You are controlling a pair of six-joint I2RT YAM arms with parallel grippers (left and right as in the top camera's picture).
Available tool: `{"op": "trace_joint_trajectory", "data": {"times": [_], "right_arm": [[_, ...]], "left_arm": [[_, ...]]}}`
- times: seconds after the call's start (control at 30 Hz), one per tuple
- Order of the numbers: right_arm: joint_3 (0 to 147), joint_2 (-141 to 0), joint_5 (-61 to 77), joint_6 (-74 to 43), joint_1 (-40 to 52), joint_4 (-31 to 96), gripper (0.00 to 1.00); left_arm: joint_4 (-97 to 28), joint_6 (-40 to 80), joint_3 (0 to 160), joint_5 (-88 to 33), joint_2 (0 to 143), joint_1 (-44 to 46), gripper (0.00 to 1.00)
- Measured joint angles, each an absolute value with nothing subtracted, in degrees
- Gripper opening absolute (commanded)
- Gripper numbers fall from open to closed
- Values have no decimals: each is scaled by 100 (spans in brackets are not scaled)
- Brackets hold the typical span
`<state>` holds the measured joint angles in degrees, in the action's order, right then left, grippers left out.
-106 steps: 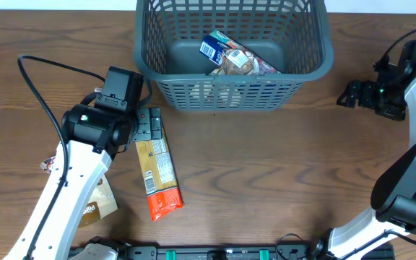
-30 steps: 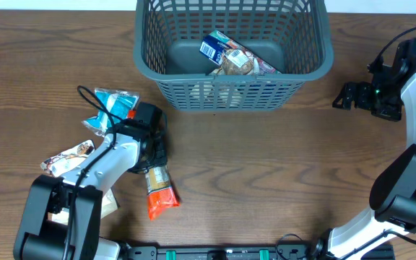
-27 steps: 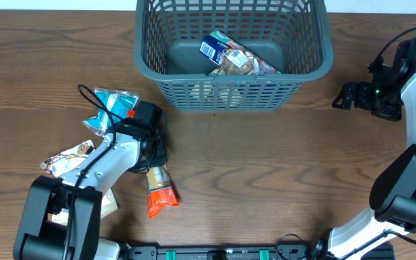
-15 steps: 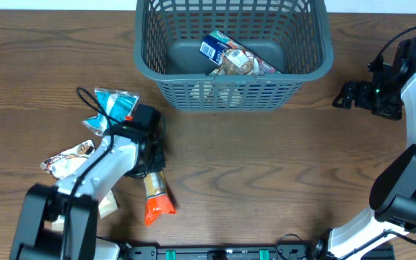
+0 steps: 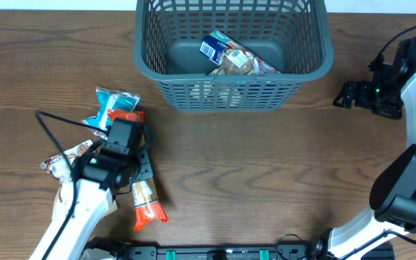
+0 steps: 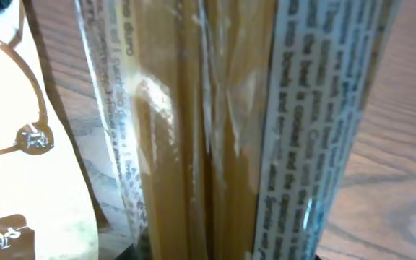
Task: Pack container
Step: 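Lift the spaghetti package upright and carry it toward the basket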
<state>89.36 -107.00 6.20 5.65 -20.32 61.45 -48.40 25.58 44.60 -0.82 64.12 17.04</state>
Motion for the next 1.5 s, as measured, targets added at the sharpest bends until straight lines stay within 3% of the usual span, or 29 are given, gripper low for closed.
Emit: {"op": "trace_joint_trajectory", "data": {"times": [0.47,0.83,1.03,1.5], "right_arm": [[8936,-10700,620,565,-2032,6145,99],[8936,-10700,620,565,-2032,6145,99],[8934,-10700,620,565,-2032,6154,99],[8934,-10700,622,565,-2032,6158,99]], "left_arm": [[-4737,2196,5118,646,5054,1704,6],[-2445,434,6045,1129,5065,1704,6],[-1258,-163,6062,1201,5492,1704,6],[-1800,-676,8195,1087,7312,1704,6]]}}
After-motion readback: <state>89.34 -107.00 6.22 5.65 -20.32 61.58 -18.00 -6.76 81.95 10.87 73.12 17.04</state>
